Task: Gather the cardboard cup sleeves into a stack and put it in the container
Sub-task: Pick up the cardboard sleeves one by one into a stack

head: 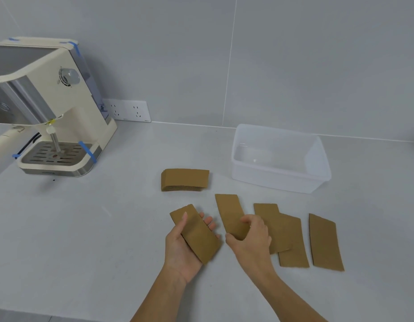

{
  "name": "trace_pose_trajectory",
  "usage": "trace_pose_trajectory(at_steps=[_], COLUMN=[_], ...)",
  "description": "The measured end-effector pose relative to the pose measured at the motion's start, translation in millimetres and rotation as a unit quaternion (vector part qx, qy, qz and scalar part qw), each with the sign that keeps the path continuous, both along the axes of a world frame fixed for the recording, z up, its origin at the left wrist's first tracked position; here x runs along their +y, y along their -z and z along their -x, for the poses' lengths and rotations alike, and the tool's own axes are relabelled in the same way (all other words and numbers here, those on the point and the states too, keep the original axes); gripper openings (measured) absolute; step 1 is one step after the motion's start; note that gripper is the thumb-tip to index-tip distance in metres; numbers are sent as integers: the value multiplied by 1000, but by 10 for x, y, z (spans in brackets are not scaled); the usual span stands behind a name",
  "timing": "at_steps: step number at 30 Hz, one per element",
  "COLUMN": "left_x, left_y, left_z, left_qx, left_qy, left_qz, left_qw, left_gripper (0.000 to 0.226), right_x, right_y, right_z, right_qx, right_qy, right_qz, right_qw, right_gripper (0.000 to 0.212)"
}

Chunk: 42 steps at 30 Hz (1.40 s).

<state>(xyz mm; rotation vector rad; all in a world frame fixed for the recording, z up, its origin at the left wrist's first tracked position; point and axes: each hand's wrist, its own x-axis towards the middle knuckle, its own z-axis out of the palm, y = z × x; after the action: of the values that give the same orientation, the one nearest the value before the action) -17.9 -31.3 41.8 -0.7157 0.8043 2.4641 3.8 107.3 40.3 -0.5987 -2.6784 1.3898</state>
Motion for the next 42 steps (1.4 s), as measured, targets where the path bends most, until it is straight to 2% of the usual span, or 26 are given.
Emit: trace_pose_trajectory(at_steps=[5, 8, 12, 20, 29, 32, 35, 38, 42], left_x=[60, 100, 155, 190, 217, 235, 254, 269, 294], left_y=[-7, -27, -61, -48, -26, -9, 2, 14, 14], left_z=[-5, -15, -41, -83, -118, -113, -97, -76, -82], left_qx=[37, 59, 60, 40, 36, 34, 23, 6, -9], left_qy=[32, 39, 41, 53, 70, 75, 76, 73, 73], left_qz=[0, -3, 1, -12, -19, -16, -25, -38, -43], left_qw=[999, 997, 997, 998, 997, 996, 997, 997, 996], left_gripper=[51, 46, 37, 51, 48, 49, 55, 63, 72], right_x=[-108, -176, -201, -235, -176, -103, 30, 253, 551], right_y=[-111, -96, -77, -20, 35, 14, -28, -19, 90], right_z=[-58, -103, -159, -211, -254, -268, -243, -160, -47], right_qx=[24, 30, 41, 37, 41, 37, 75, 77, -1], right_qy=[-53, -78, -104, -138, -186, -203, -157, -73, -5], right_qz=[94, 118, 93, 69, 14, 10, -13, -51, -182], right_qw=[994, 990, 989, 987, 982, 979, 985, 993, 983], right_gripper=[42, 42, 41, 39, 35, 40, 48, 42, 50])
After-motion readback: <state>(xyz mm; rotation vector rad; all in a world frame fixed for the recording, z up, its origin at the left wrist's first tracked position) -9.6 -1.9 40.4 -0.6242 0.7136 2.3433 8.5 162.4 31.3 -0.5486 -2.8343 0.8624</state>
